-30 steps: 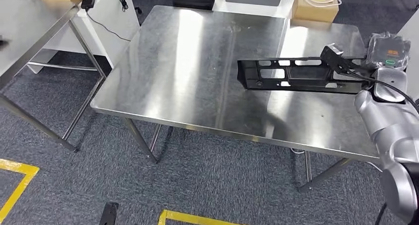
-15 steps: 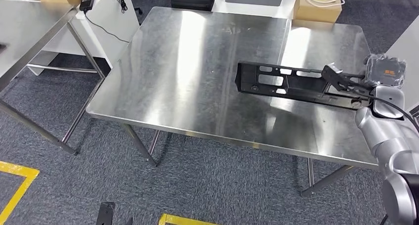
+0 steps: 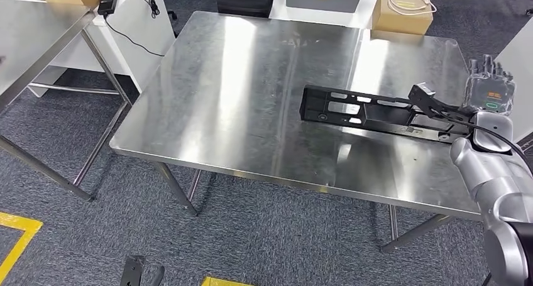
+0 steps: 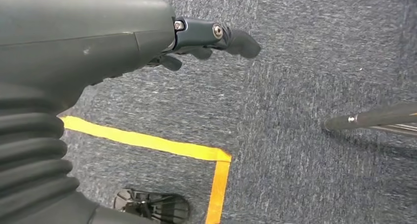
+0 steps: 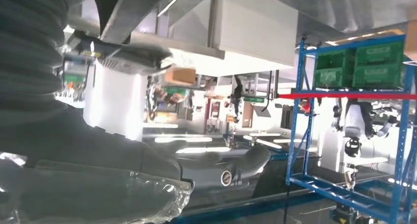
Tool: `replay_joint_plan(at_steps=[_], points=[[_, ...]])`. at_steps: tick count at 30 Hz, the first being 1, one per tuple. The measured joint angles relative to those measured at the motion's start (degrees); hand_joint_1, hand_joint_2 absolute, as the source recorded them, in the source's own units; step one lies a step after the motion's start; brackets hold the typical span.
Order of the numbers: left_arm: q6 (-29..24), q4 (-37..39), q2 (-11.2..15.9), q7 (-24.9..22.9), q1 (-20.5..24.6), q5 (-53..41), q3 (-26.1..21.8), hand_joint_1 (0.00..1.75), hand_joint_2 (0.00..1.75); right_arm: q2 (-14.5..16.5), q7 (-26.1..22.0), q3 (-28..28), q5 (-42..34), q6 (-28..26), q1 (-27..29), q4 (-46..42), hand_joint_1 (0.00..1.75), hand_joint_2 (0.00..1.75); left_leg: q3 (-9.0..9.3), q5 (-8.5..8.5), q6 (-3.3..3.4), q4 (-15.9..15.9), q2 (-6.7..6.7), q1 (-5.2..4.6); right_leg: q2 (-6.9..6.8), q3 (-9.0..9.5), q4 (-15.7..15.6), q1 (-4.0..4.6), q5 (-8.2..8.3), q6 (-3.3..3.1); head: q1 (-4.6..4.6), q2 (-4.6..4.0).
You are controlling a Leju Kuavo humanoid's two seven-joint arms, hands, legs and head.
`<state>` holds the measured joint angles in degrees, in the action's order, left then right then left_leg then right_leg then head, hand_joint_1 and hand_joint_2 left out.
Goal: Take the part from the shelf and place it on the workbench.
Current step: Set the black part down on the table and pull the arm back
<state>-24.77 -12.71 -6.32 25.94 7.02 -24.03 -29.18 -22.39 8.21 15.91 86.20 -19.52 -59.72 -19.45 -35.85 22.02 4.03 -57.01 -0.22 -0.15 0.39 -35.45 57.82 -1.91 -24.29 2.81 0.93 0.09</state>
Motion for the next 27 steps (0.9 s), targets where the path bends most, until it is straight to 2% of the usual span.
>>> replay_joint_plan(at_steps=[1,3,4,5,6,7,8,9,10,11,12,14,15,16,18,19,20,21,22,23,25,26,27], points=[[0.4,0.0,0.0,-0.4,0.0,-0.1,0.0,0.0,0.0,-0.3,0.4,-0.5,-0.9,2.1,-0.1,0.1,0.0,1.75,0.43,-0.42,0.29,0.7,-0.01,0.02,-0.07,-1.07,2.2,0.11,-1.12,-0.29,-0.09,0.0],[1.1,0.0,-0.1,-0.8,0.0,-0.2,0.0,0.0,0.0,-0.7,0.8,-2.1,-3.9,8.1,-0.5,0.4,0.0,1.75,0.55,-0.6,0.58,1.0,-0.13,-0.23,-0.13,-4.75,9.7,0.14,-4.34,-1.09,-0.19,0.0],[1.4,0.0,-0.1,-1.0,0.0,-0.3,0.0,0.0,0.0,-0.8,0.9,-3.1,-5.5,11.1,-0.5,0.5,0.0,1.75,0.53,-0.57,0.63,1.0,-0.22,-0.36,-0.14,-6.53,13.1,0.14,-5.52,-1.15,-0.25,0.0],[1.6,0.0,-0.1,-1.1,-0.1,-0.4,0.0,0.0,0.0,-0.9,1.0,-4.2,-6.6,13.2,-0.5,0.6,0.0,1.75,0.52,-0.54,0.67,1.0,-0.3,-0.51,-0.14,-7.5,14.8,0.14,-5.9,-0.95,-0.25,0.0],[1.7,0.0,-0.1,-1.2,-0.1,-0.5,0.0,0.0,0.0,-0.9,1.1,-5.1,-7.3,14.5,-0.5,0.7,0.0,1.75,0.51,-0.51,0.66,0.9,-0.38,-0.63,-0.15,-7.22,14.0,0.15,-5.29,-0.54,-0.27,0.0],[1.8,0.0,-0.2,-1.2,-0.1,-0.6,0.0,0.0,0.0,-0.9,1.1,-5.9,-7.6,15.1,-0.6,0.8,0.0,1.75,0.5,-0.44,0.59,0.8,-0.43,-0.73,-0.16,-5.63,10.8,0.15,-3.89,-0.04,-0.27,0.0],[1.8,0.0,-0.2,-1.2,-0.1,-0.6,0.0,0.0,0.0,-1.0,1.1,-6.4,-7.7,15.3,-0.8,0.8,0.0,1.75,0.45,-0.31,0.44,0.5,-0.47,-0.82,-0.2,-3.32,6.3,0.15,-2.28,0.34,-0.28,0.0],[1.8,0.0,-0.2,-1.2,-0.1,-0.6,0.0,0.0,0.0,-1.0,1.2,-6.9,-7.8,15.4,-1.1,0.8,0.0,1.75,0.3,-0.09,0.18,0.1,-0.49,-0.98,-0.22,-1.12,2.4,0.3,-0.89,0.43,-0.28,0.0],[1.9,0.0,-0.1,-1.3,-0.1,-0.6,0.0,0.0,0.0,-1.0,1.4,-7.3,-8.0,15.8,-1.3,0.8,0.0,1.75,0.15,0.12,-0.08,-0.2,-0.5,-1.12,-0.21,0.32,-0.2,0.44,0.01,0.24,-0.26,0.0],[1.9,0.0,-0.1,-1.3,-0.1,-0.6,0.0,0.0,0.0,-1.0,1.8,-7.7,-8.2,16.6,-1.5,0.8,0.0,1.75,0.02,0.28,-0.29,-0.5,-0.51,-1.25,-0.21,0.99,-1.4,0.6,0.41,-0.08,-0.24,0.0],[2.0,0.0,-0.1,-1.4,-0.1,-0.7,0.0,0.0,0.0,-1.0,2.3,-8.1,-8.4,17.7,-1.8,0.9,0.0,1.75,-0.1,0.35,-0.46,-0.7,-0.52,-1.33,-0.17,1.06,-1.4,0.77,0.56,-0.45,-0.22,0.0],[2.3,0.0,-0.1,-1.6,-0.1,-1.0,0.0,0.0,0.0,-1.2,3.6,-8.8,-8.7,21.0,-2.8,1.0,0.0,1.75,-0.35,0.68,-0.82,-1.2,-0.49,-1.25,-0.18,1.06,-1.5,0.33,0.83,-1.01,-0.21,0.0],[2.4,0.0,0.0,-1.7,-0.1,-1.1,0.0,0.0,0.0,-1.3,4.3,-9.0,-8.5,22.8,-3.6,1.0,0.0,1.75,-0.81,1.57,-1.24,-2.3,-0.43,-1.11,-0.2,1.11,-1.5,0.07,0.97,-1.29,-0.14,0.0],[2.5,0.0,0.0,-1.8,-0.1,-1.1,0.0,0.0,0.0,-1.4,4.8,-9.1,-8.3,24.3,-4.4,1.1,0.0,1.75,-1.7,3.1,-1.75,-4.4,-0.36,-0.88,-0.23,1.16,-1.6,-0.2,1.1,-1.5,-0.07,0.0],[2.7,0.0,0.0,-2.0,-0.1,-1.2,0.0,0.0,0.0,-1.5,5.7,-9.1,-7.8,26.7,-5.8,1.1,0.0,1.75,-4.71,7.33,-2.78,-11.9,-0.17,-0.17,-0.27,1.18,-1.6,-0.27,1.18,-1.67,0.08,0.01],[2.7,0.0,0.0,-2.0,-0.1,-1.2,0.0,0.0,0.0,-1.5,6.0,-9.1,-7.7,27.4,-6.2,1.2,0.0,1.75,-6.19,8.9,-3.12,-15.6,-0.1,0.2,-0.28,1.17,-1.6,-0.27,1.19,-1.66,0.08,0.01],[2.8,0.0,-0.1,-2.1,-0.1,-1.2,0.0,0.0,0.0,-1.5,6.3,-9.2,-7.6,27.9,-6.4,1.3,0.0,1.75,-6.99,9.5,-3.36,-17.7,-0.04,0.51,-0.27,1.17,-1.6,-0.28,1.19,-1.65,0.08,0.01],[2.8,0.0,-0.1,-2.1,-0.1,-1.2,0.0,0.0,0.0,-1.5,6.5,-9.2,-7.6,28.2,-6.5,1.3,0.0,1.75,-6.74,8.99,-3.5,-17.7,-0.01,0.74,-0.28,1.18,-1.5,-0.3,1.2,-1.63,0.08,0.01],[2.7,0.0,-0.1,-2.1,-0.1,-1.2,0.0,0.0,0.0,-1.5,6.8,-9.2,-7.5,28.4,-6.6,1.4,0.0,1.31,-5.35,7.55,-3.49,-15.3,0.0,0.9,-0.27,1.21,-1.5,-0.32,1.23,-1.59,0.09,0.01],[2.8,0.0,-0.1,-2.0,-0.1,-1.1,0.0,0.0,0.0,-1.5,7.0,-9.2,-7.3,28.5,-6.7,1.5,0.0,0.87,-3.05,5.61,-3.34,-11.2,-0.01,0.98,-0.27,1.25,-1.5,-0.35,1.27,-1.52,0.09,0.0],[2.9,0.0,0.0,-1.8,0.0,-1.1,-0.1,0.0,0.0,-1.4,7.3,-9.2,-7.0,28.6,-7.0,1.5,0.0,0.0,0.94,3.19,-2.77,-3.8,-0.04,0.78,-0.27,1.18,-1.5,-0.18,1.44,-1.19,0.03,0.0],[2.8,0.0,0.0,-1.7,0.0,-1.1,-0.1,0.0,0.0,-1.4,7.4,-9.2,-7.0,28.6,-7.1,1.5,0.0,0.0,1.84,2.77,-2.49,-2.0,-0.06,0.59,-0.28,1.06,-1.6,-0.11,1.59,-0.93,0.03,0.0],[2.7,0.0,0.1,-1.7,0.0,-1.1,-0.1,0.0,0.0,-1.3,7.4,-9.2,-6.9,28.5,-7.2,1.5,0.0,0.0,1.91,2.8,-2.25,-1.6,-0.06,0.36,-0.28,0.92,-1.7,-0.06,1.78,-0.61,0.02,0.0]])
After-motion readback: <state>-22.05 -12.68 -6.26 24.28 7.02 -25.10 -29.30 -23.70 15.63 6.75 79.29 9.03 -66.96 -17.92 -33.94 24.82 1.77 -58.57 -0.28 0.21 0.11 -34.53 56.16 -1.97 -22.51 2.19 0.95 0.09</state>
